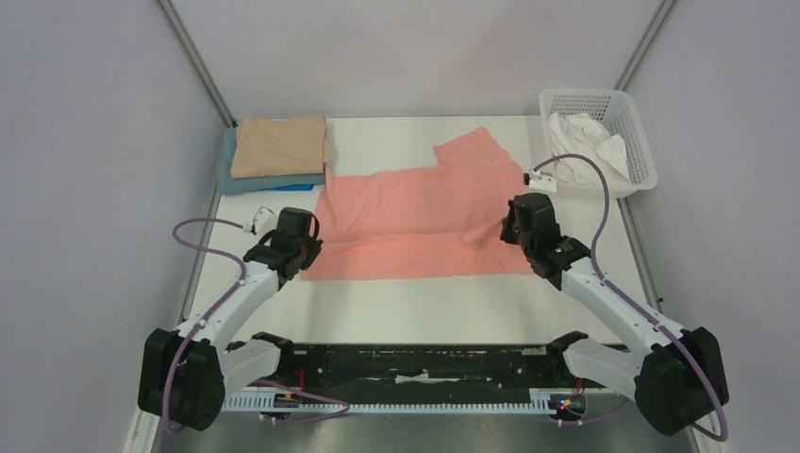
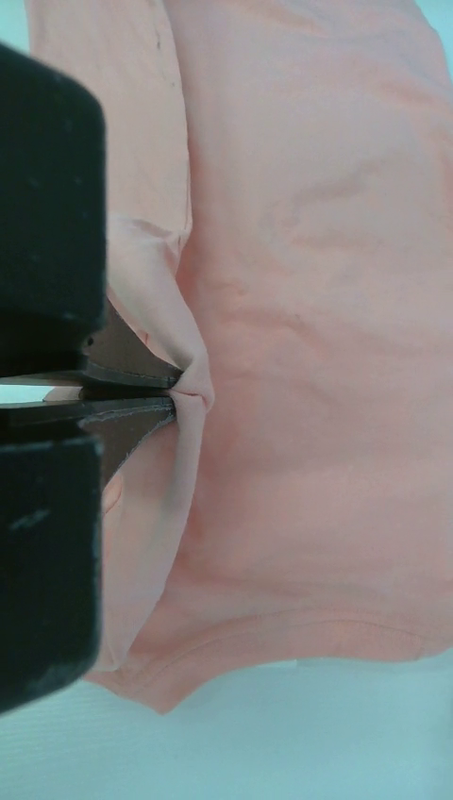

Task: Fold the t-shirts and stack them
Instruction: Fold the flattened tshirt in 1/3 of the way

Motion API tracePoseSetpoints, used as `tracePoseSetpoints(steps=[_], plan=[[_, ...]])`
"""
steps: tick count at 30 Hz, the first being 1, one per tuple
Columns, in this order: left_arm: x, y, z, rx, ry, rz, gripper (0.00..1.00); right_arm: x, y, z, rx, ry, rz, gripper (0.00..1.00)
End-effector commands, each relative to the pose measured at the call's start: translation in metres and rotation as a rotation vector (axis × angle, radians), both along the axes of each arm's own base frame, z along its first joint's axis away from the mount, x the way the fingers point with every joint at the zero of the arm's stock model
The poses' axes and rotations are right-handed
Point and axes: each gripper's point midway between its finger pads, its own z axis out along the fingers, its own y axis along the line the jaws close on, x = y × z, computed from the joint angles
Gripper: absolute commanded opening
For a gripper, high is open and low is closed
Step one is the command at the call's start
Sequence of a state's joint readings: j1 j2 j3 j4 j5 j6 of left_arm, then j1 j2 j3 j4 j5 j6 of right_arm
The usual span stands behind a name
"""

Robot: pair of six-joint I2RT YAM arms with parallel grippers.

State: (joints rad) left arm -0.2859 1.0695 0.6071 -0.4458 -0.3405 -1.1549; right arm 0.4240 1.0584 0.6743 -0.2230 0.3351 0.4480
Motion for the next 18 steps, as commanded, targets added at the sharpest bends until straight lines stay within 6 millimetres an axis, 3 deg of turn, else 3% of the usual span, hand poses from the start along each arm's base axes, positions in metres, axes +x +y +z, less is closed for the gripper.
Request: tracePoseSetpoints(steps=[1,7,8,11,13,15,17,18], plan=[[0.029,0.008,0.020,-0.011,-0.099,0.064,0.02,0.029,0.006,0.025,0.011,-0.084,0.020,0.00],[0.040,0.009,0.006,-0.012,-0.092,0.069,0.03,0.048,-0.001,0.010,-0.021,-0.058,0.000,0.04],[0.041,0.011,0.003,-0.008,-0.084,0.073,0.09,0.052,-0.001,0.007,-0.024,-0.050,0.000,0.05],[0.045,0.015,-0.004,0.001,-0.065,0.086,0.40,0.067,-0.001,-0.004,-0.045,-0.029,0.001,0.08],[0.050,0.018,-0.004,-0.003,-0.070,0.100,0.53,0.084,-0.002,-0.010,-0.066,-0.005,0.005,0.12],[0.058,0.023,0.007,0.004,-0.111,0.115,0.66,0.101,-0.004,-0.017,-0.082,0.053,0.004,0.24],[0.064,0.027,0.024,0.020,-0.138,0.117,0.73,0.121,-0.005,-0.017,-0.114,0.089,0.008,0.50],[0.068,0.027,0.035,0.027,-0.157,0.108,0.74,0.127,-0.007,-0.014,-0.129,0.100,-0.001,0.58]])
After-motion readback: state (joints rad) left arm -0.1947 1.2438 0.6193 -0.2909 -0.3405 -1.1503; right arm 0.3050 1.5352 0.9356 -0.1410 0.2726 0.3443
